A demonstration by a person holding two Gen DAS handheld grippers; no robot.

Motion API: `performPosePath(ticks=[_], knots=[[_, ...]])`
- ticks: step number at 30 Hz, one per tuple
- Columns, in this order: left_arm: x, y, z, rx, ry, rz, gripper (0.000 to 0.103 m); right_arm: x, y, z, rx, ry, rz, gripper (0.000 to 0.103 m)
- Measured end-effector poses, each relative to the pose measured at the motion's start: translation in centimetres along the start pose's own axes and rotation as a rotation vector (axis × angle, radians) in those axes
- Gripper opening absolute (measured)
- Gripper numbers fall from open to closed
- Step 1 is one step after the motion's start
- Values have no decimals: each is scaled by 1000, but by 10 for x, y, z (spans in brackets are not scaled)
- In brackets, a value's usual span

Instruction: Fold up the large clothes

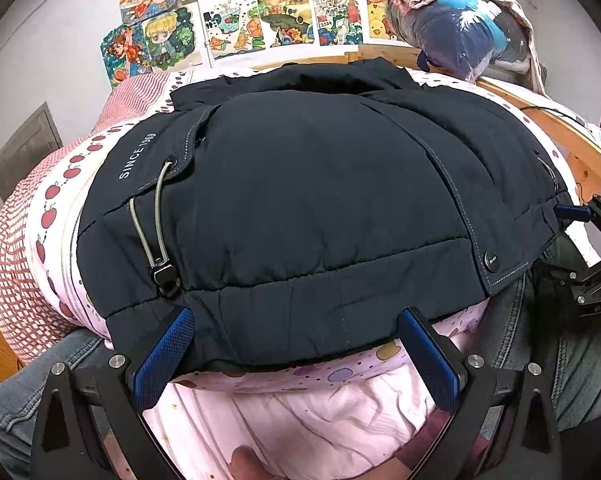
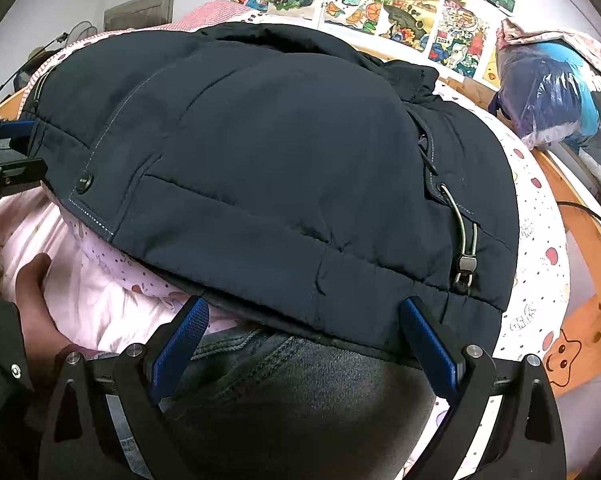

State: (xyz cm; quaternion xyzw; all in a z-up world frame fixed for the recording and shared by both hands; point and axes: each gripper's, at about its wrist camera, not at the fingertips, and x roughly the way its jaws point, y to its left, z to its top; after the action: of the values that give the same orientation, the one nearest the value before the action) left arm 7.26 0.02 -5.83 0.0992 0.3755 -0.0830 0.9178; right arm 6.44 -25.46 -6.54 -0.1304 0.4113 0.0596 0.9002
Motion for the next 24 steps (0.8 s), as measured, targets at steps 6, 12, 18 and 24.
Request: performPosePath(ticks=[6,12,18,24], knots=[[2,9,9,-68,21,-37,103,2,-3,0,7,-2,3,94],[9,18,18,-161,57,-81,103,3,-8,-1,35,-12,9,94],[16,18,22,-199,85,-96,103,9,-11,-1,23,-2,16,94],[19,19,24,-224,104,-106,103,11,-13,1,30,-5,21,94]])
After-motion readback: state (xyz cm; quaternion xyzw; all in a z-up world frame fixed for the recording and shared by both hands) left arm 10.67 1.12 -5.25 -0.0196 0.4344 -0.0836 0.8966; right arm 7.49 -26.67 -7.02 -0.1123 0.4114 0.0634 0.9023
